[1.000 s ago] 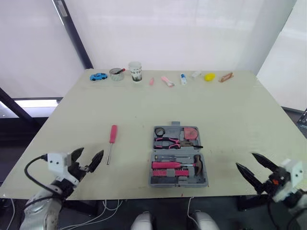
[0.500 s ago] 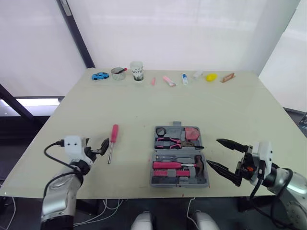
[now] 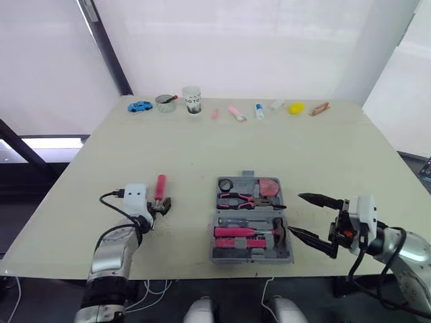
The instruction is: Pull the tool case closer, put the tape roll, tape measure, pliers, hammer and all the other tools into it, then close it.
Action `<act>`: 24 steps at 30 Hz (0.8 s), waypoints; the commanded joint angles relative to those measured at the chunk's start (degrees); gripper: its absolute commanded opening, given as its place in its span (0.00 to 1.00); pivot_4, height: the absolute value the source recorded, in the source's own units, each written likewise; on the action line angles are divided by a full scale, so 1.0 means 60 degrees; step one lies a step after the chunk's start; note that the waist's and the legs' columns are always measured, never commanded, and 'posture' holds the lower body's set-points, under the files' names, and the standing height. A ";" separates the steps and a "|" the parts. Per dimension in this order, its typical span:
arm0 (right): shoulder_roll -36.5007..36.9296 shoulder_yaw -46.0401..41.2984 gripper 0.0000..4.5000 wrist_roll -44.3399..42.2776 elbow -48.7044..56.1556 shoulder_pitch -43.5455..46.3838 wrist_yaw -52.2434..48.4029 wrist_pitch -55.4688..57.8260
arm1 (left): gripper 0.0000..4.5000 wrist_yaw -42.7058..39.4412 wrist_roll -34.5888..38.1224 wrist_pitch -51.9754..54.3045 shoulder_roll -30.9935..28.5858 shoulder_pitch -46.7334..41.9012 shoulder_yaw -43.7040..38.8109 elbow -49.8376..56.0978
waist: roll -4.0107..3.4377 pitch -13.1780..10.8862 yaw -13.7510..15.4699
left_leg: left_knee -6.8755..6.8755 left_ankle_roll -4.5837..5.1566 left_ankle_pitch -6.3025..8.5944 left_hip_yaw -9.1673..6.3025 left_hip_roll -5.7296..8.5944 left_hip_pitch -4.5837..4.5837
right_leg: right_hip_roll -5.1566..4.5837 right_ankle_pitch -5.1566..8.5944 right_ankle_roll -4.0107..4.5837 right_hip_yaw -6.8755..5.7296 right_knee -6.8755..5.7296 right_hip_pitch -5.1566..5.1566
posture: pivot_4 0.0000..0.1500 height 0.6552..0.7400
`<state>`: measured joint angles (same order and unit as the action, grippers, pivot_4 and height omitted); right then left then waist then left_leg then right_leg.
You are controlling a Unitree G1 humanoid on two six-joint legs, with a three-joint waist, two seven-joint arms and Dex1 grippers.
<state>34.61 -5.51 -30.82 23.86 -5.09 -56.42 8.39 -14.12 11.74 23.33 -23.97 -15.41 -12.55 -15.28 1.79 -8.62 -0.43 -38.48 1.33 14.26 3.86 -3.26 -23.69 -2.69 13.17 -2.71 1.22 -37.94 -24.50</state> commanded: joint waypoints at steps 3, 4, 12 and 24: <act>0.0027 -0.0136 0.99 0.0047 0.0098 -0.0106 -0.0151 -0.0384 | 0.95 0.0136 -0.0155 0.0108 0.0069 -0.0421 0.0038 -0.0193 | 0.0000 0.0000 0.0000 | -0.0001 0.0000 0.0000 0.0000 0.0000 -0.0002 | -0.0001 0.0000 0.0000 0.0000 0.0004 0.0001 | 1.00 1.00; 0.0026 -0.0126 1.00 0.0071 0.0076 -0.0112 -0.0163 -0.0411 | 0.89 0.0135 -0.0130 0.0132 0.0107 -0.0419 0.0014 -0.0192 | 0.0000 0.0000 -0.0013 | -0.0001 0.0000 0.0000 0.0000 0.0000 -0.0003 | -0.0001 0.0000 0.0000 0.0000 0.0004 0.0001 | 1.00 1.00; -0.0067 -0.0031 1.00 0.0181 -0.0149 -0.0082 -0.0168 -0.0596 | 0.09 0.0118 -0.0042 0.0125 0.0215 -0.0337 -0.0177 -0.0058 | 0.0000 0.0000 -0.0012 | -0.0001 0.0000 0.0000 -0.0001 0.0000 0.0000 | -0.0001 0.0000 0.0000 -0.0001 0.0002 0.0003 | 1.00 1.00; 0.0112 -0.0127 1.00 0.0109 -0.0644 -0.0160 -0.0918 -0.0934 | 0.09 -0.0118 0.0093 0.1424 0.0367 0.1301 0.0270 0.3065 | 0.0000 0.0000 -0.0023 | -0.0001 0.0000 0.0000 -0.0001 0.0000 0.0000 | -0.0002 0.0000 0.0001 0.0002 0.0004 0.0004 | 1.00 1.00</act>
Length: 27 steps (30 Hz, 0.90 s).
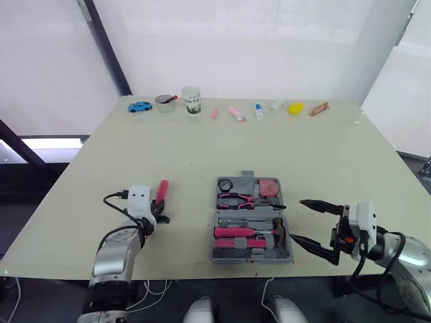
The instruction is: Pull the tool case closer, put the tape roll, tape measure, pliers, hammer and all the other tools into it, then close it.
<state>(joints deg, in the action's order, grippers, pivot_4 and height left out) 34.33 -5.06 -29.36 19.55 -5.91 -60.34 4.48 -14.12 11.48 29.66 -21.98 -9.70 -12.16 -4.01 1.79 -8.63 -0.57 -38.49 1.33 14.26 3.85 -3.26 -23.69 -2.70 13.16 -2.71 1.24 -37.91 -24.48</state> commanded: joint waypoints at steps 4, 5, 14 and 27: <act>0.0251 -0.0323 1.00 -0.0211 -0.0136 0.0015 -0.0511 -0.0394 | 0.09 0.0149 0.0207 0.1008 0.0331 0.1095 0.0248 0.2690 | 0.0002 -0.0001 0.0003 | 0.0001 0.0000 0.0000 0.0000 0.0000 -0.0001 | -0.0001 0.0000 0.0000 0.0001 0.0001 0.0000 | 1.00 1.00; 0.0272 -0.0354 1.00 -0.0231 -0.0185 0.0036 -0.0555 -0.0410 | 0.09 0.0303 0.0180 0.1172 0.0489 0.1279 0.0294 0.3052 | 0.0002 -0.0001 0.0003 | 0.0000 0.0000 0.0000 -0.0004 0.0000 -0.0001 | -0.0001 0.0000 0.0001 -0.0002 0.0001 0.0000 | 1.00 1.00; 0.0353 -0.0372 1.00 -0.0149 -0.0585 0.0248 -0.0789 -0.0666 | 0.09 0.1216 -0.0017 0.2128 0.1590 0.2575 0.0770 0.4962 | 0.0001 -0.0001 -0.0004 | 0.0000 0.0000 0.0000 -0.0008 0.0001 0.0002 | 0.0002 0.0002 0.0004 0.0001 0.0000 0.0001 | 1.00 1.00; 0.0703 -0.0309 1.00 -0.0734 -0.0243 -0.0057 -0.1677 -0.0478 | 0.86 0.1361 0.0131 0.1848 0.1953 0.3039 0.0507 0.5172 | 0.0001 -0.0001 0.0003 | 0.0000 0.0000 0.0000 -0.0015 0.0003 0.0002 | 0.0002 0.0018 0.0031 -0.0003 0.0000 0.0003 | 1.00 1.00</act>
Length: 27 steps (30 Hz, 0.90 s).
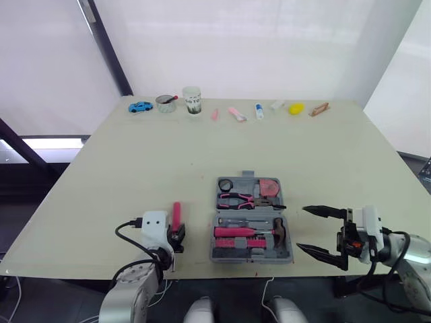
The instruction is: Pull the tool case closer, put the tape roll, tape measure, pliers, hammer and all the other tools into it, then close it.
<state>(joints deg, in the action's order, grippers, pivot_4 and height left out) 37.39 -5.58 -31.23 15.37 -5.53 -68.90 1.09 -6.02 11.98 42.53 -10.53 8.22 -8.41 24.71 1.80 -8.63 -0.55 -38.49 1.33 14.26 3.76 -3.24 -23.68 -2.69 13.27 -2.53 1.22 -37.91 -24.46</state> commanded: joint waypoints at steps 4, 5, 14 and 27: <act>0.0335 -0.0312 1.00 -0.0616 0.0548 -0.0250 -0.0388 0.0207 | 0.99 -0.0048 0.0087 -0.0507 0.0065 0.0113 -0.0207 0.0382 | 0.0000 0.0000 -0.0002 | 0.0000 0.0000 0.0000 0.0000 0.0000 -0.0001 | 0.0000 0.0000 -0.0001 0.0000 0.0001 0.0000 | 1.00 1.00; 0.0357 -0.0322 1.00 -0.0630 0.0554 -0.0263 -0.0399 0.0227 | 0.99 -0.0127 0.0123 -0.0550 0.0032 0.0159 -0.0210 0.0443 | 0.0000 0.0000 -0.0007 | 0.0000 0.0000 0.0000 0.0000 0.0000 0.0000 | 0.0000 0.0000 -0.0001 0.0001 0.0001 0.0000 | 1.00 1.00; 0.0297 -0.0196 1.00 -0.0463 0.0361 -0.0151 -0.0358 0.0083 | 0.99 -0.1514 0.0662 -0.0525 -0.1363 -0.0023 -0.0553 0.0971 | 0.0000 0.0000 -0.0005 | 0.0000 0.0000 0.0000 -0.0003 0.0000 0.0002 | 0.0000 0.0006 0.0011 -0.0003 0.0000 0.0001 | 1.00 1.00; -0.0228 0.0076 1.00 0.0016 0.0107 0.0435 0.0167 -0.0113 | 0.99 -0.9382 0.0271 -0.4774 -0.7227 -0.3134 0.1354 -0.3250 | -0.0011 -0.0011 0.0011 | 0.0002 0.0000 0.0000 0.0021 -0.0001 0.0001 | -0.0005 0.0009 0.0012 0.0001 0.0008 -0.0003 | 1.00 1.00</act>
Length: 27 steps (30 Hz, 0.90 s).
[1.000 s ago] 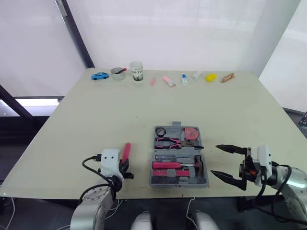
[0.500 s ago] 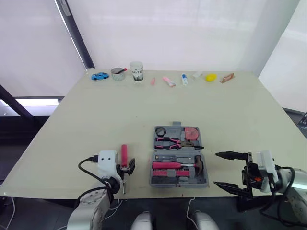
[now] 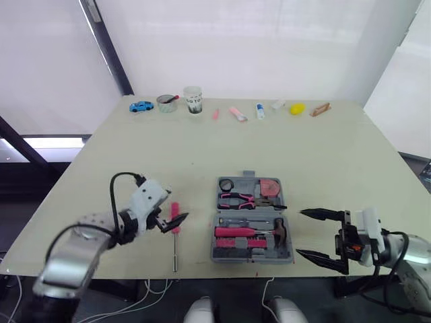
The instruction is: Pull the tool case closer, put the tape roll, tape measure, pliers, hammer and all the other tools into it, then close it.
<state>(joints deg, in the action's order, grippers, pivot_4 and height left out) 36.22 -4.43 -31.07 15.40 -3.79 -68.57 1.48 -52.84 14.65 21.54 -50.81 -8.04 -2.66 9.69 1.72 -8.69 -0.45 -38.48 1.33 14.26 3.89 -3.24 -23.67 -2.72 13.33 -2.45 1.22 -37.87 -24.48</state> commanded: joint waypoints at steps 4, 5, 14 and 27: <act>0.0021 -0.0186 1.00 -0.0034 0.0173 0.0055 0.0125 -0.0112 | 0.99 -0.4366 -0.0528 -0.3443 -0.1111 -0.1994 0.1482 -0.2451 | -0.0001 -0.0005 0.0050 | 0.0004 0.0000 0.0000 0.0002 -0.0001 -0.0010 | 0.0003 0.0000 -0.0001 -0.0003 0.0003 -0.0010 | 1.00 1.00; 0.0032 -0.0187 1.00 -0.0040 0.0170 0.0048 0.0119 -0.0095 | 0.99 -0.4956 -0.0855 -0.4219 -0.1120 -0.2551 0.1883 -0.3001 | -0.0002 -0.0008 0.0085 | 0.0002 0.0000 0.0000 0.0002 0.0000 -0.0010 | 0.0004 0.0000 0.0000 -0.0007 -0.0002 -0.0011 | 1.00 1.00; 0.0088 -0.0309 1.00 -0.0197 0.0269 0.0168 0.0198 0.0088 | 0.99 -0.6610 -0.2400 -0.9708 -0.1207 -0.7364 0.7021 -0.6416 | 0.0006 -0.0015 0.0219 | -0.0008 0.0002 0.0001 0.0016 0.0002 -0.0024 | 0.0010 -0.0020 -0.0038 0.0015 0.0008 -0.0014 | 1.00 1.00; 0.0089 -0.0279 1.00 -0.0206 0.0596 0.0071 0.0474 0.0212 | 0.99 -0.6478 -0.4963 -1.3950 0.0823 -0.9424 0.9063 -0.9946 | 0.0011 -0.0019 0.0209 | -0.0017 0.0004 0.0000 0.0016 0.0001 -0.0024 | 0.0011 -0.0022 -0.0045 0.0021 0.0001 -0.0014 | 1.00 1.00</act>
<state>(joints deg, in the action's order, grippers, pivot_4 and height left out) 36.32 -5.21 -31.26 16.96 -3.39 -65.80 2.49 -89.25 -13.36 -59.50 -45.82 -63.07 52.00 -48.15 1.78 -8.80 0.81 -38.58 1.36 14.27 3.99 -3.24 -23.83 -2.65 13.19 -2.72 1.34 -37.85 -24.56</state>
